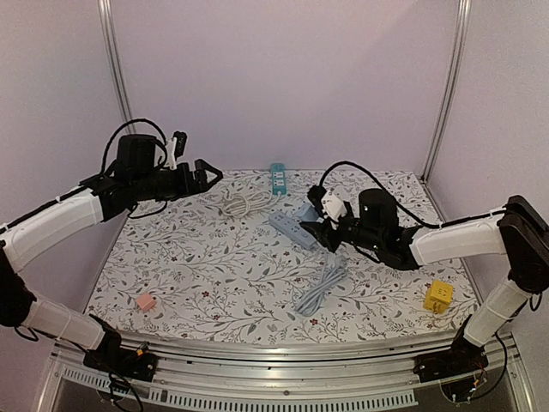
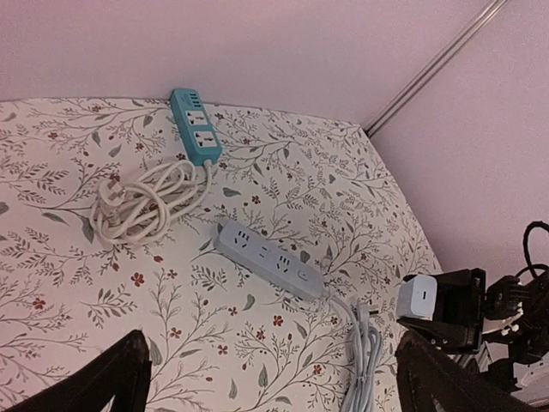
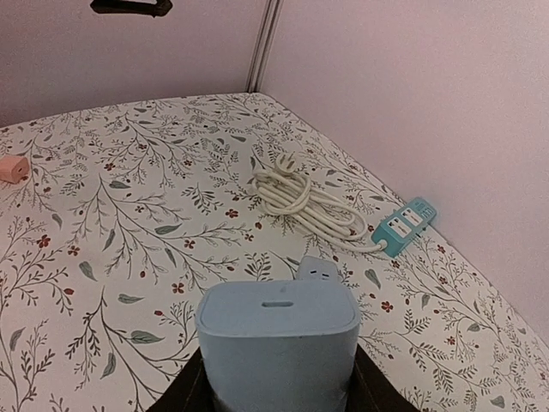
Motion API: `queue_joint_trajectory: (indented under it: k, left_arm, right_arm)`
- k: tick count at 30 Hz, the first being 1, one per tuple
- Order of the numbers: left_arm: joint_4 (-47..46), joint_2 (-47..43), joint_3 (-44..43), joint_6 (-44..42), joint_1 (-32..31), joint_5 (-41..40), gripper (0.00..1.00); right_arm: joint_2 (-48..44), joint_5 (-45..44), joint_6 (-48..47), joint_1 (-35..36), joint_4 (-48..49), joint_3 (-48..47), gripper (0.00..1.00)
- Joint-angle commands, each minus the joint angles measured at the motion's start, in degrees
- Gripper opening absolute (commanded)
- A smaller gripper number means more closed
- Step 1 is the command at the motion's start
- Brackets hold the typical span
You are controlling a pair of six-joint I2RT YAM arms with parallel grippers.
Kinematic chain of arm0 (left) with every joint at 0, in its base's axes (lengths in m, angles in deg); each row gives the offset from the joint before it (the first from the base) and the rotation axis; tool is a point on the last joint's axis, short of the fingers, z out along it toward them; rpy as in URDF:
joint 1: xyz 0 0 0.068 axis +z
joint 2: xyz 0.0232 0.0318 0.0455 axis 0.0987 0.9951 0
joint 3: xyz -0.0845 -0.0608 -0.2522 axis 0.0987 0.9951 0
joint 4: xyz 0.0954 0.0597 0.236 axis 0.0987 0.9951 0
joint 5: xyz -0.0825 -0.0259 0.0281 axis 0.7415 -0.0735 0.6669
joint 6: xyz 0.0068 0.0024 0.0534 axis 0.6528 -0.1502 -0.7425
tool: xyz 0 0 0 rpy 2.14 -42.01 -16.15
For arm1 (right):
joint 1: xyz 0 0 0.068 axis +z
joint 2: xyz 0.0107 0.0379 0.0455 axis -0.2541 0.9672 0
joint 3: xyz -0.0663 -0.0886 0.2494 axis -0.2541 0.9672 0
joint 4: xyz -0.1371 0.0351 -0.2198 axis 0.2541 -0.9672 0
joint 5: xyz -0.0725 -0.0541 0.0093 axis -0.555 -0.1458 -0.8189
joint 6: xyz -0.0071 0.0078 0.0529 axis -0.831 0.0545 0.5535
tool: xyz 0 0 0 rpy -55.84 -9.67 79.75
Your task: Insert the plug
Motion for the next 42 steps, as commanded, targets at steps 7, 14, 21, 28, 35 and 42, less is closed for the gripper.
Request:
queue_joint_trajectory:
  k: [7, 14, 21, 28, 35, 42]
  left_arm:
    - [6.94, 9.11, -8.19, -2.27, -8.28, 8.49, 0.96]
    - [9.19, 14.54, -12.32, -6.97, -13.20, 8.92, 0.92]
    - [10.61, 18.34, -16.88, -10.16, -17.90, 7.76, 0.89]
    - [9.67, 21.70, -18.57, -10.67, -20.76, 6.17, 0.85]
    - [9.08, 23.39, -19.05, -10.69, -22.46, 4.71, 0.82]
    - [8.74, 24.79, -19.27, -10.20, -23.13, 3.66, 0.71]
  right_arm:
    - [-3.91, 6.37, -2.88, -0.08, 12.97, 7.77, 0.00]
    - [-5.06, 12.10, -3.07, -0.04, 9.24, 6.39, 0.00]
    - [-2.74, 8.70, -2.35, 1.32, 4.71, 2.47, 0.00]
    - [-1.63, 6.36, -2.97, 2.95, 1.88, 0.27, 0.00]
    - [0.81, 2.41, -4.11, 4.92, 0.06, -2.10, 0.00]
    - [1.64, 0.82, -4.16, 6.42, -0.06, -2.98, 0.00]
